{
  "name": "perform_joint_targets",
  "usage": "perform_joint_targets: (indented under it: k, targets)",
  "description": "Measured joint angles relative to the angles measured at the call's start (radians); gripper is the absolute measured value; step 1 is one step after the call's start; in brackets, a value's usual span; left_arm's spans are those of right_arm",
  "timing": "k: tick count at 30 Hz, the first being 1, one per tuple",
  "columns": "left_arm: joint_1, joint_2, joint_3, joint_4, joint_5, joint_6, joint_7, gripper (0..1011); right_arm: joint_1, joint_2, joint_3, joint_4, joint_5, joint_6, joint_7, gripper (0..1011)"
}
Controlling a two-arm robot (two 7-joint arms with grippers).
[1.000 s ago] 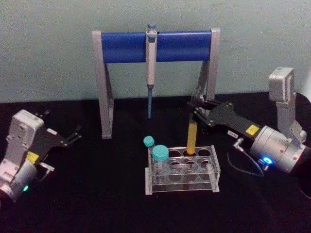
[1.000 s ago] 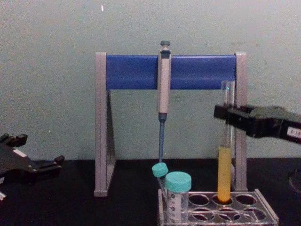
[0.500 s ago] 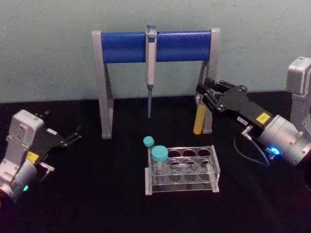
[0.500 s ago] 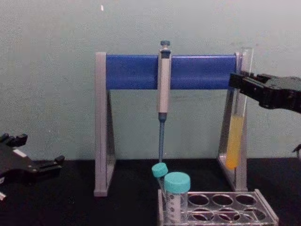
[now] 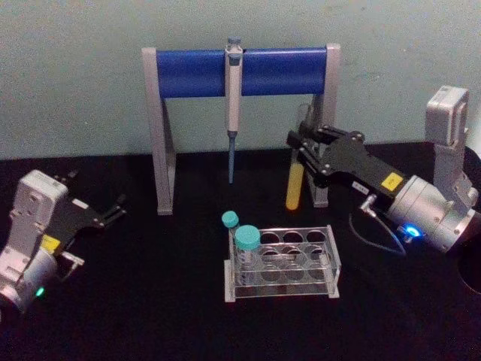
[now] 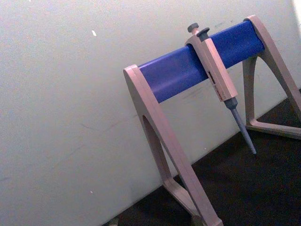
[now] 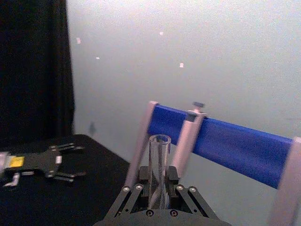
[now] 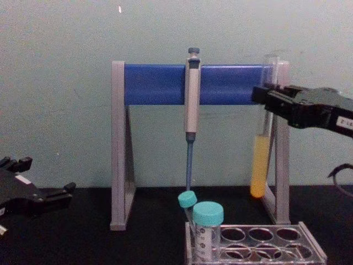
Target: Pick up the test tube from the test tube rack, shake it, then place it back into the test tube rack.
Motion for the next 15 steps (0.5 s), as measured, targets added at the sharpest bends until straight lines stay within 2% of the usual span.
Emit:
perform_joint_targets:
  k: [5,9,12,15]
  targets:
    - [0.000,0.000,0.000,0.000,0.000,0.000,0.000,1001,0.012,0.008,-0.018,0.006,0.017,-0.002,0.054,234]
    - [0.000,0.000,0.000,0.000,0.000,0.000,0.000,1001,0.014,0.025,-0.027,0.003,0.055,-0.001,0.109,234]
    - [0.000,0.000,0.000,0.000,0.000,0.000,0.000,1001,0.002,0.058,-0.027,-0.018,0.106,0.010,0.165,234]
    - [0.000,0.000,0.000,0.000,0.000,0.000,0.000,1001,-0.010,0.083,-0.024,-0.037,0.131,0.022,0.188,234]
